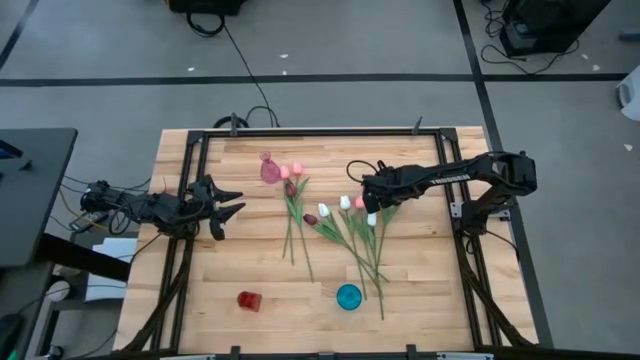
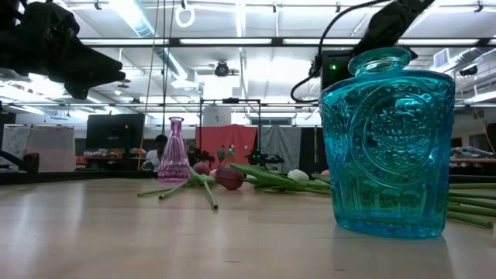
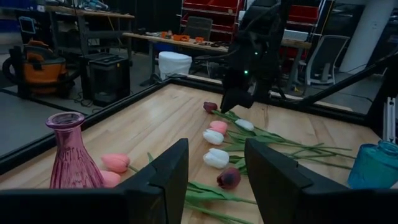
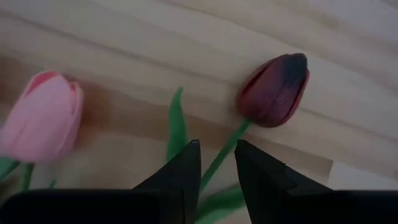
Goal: Sort flowers into vase by color
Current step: Put the top right red flower into the purple vase
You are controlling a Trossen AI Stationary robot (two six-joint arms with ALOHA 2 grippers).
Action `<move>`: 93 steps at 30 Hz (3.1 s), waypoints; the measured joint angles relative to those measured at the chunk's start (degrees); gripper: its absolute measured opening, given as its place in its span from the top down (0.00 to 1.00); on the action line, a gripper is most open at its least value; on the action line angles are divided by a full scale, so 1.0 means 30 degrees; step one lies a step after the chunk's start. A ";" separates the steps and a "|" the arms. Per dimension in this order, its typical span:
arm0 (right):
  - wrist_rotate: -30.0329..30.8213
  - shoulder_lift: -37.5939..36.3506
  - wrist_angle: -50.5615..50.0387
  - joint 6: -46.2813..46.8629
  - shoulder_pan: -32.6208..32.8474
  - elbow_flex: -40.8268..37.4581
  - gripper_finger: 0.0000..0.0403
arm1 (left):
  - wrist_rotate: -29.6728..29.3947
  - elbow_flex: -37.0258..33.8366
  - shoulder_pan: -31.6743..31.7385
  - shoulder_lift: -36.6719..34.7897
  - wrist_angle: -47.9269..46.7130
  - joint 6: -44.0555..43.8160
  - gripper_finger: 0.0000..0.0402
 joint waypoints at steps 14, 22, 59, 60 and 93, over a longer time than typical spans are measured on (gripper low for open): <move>-0.0454 -0.0023 0.2053 -0.0001 -0.0535 -0.1791 0.78 | -0.0007 0.0007 0.0004 0.0007 -0.0975 -0.0071 0.59; -0.0752 0.0003 0.1830 -0.1538 -0.0535 -0.1560 0.97 | 0.0405 0.0327 0.0006 0.0048 -0.0800 -0.1030 0.59; -0.8946 0.5740 3.2279 -1.6270 -0.2457 0.7487 0.97 | 0.6282 0.2601 0.5607 0.5659 0.3838 0.1384 0.59; -0.9293 0.6241 3.2156 -1.6543 -0.2455 0.8408 0.97 | 0.6045 0.2605 0.5732 0.5754 0.3834 0.1387 0.59; -0.9857 0.7854 2.9631 -1.9490 -0.2753 1.5563 0.97 | 0.1647 0.2608 0.5886 0.5974 0.3052 0.0911 0.59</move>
